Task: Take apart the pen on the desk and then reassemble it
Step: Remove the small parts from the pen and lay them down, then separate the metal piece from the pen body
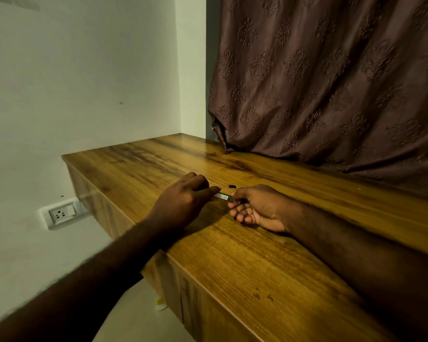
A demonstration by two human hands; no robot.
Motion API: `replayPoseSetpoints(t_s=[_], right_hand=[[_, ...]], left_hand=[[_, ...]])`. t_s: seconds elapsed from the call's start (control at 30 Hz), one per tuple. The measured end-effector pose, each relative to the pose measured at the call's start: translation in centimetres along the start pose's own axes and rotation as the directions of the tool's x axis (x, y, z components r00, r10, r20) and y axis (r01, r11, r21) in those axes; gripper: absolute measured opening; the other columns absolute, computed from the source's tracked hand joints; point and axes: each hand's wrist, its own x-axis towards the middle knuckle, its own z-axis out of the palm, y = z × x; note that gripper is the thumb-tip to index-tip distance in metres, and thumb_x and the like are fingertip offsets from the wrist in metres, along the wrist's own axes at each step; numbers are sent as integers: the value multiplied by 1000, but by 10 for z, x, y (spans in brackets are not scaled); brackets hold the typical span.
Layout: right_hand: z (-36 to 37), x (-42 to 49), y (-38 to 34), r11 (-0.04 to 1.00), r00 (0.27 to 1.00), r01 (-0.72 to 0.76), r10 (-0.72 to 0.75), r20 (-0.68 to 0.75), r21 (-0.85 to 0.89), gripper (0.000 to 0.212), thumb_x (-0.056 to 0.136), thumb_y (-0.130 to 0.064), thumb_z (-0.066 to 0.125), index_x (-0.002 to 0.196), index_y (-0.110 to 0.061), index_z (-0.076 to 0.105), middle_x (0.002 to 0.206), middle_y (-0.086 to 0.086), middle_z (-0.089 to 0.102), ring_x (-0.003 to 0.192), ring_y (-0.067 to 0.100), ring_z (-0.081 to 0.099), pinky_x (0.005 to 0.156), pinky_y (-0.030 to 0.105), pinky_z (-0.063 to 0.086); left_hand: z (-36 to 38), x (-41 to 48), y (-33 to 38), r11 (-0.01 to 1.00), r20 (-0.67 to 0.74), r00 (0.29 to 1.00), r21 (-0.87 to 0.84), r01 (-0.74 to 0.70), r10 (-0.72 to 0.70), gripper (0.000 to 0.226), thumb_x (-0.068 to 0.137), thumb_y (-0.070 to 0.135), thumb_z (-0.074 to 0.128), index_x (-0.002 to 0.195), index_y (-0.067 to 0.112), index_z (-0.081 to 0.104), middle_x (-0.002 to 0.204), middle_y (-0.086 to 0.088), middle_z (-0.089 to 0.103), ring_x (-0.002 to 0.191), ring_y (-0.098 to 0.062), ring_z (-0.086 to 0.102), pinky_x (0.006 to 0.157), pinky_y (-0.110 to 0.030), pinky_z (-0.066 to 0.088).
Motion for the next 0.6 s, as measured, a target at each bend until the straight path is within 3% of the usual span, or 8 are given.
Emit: replayPoseSetpoints(t_s=[0.17,0.6], right_hand=[[2,0,-2,999,1000,-8,7,-15,-45,26,92,-13,48,70,-5,59,55,7,57,34,8,48,31,15,34],[2,-2,-4,991,998,-48,44,-37,-121,20,88,-13,51,71,-5,57,56,5,54,31,7,42,27,15,25]], left_hand=[[-1,1,0,1000,-13,1000,-3,-5,5,31,88,23,53,109,7,70,83,-10,63,72,-23,56,56,-29,44],[0,1,0,993,-41,994,77,-93,97,29,88,20,56,110,8,69,86,-11,64,75,-24,58,55,-31,48]])
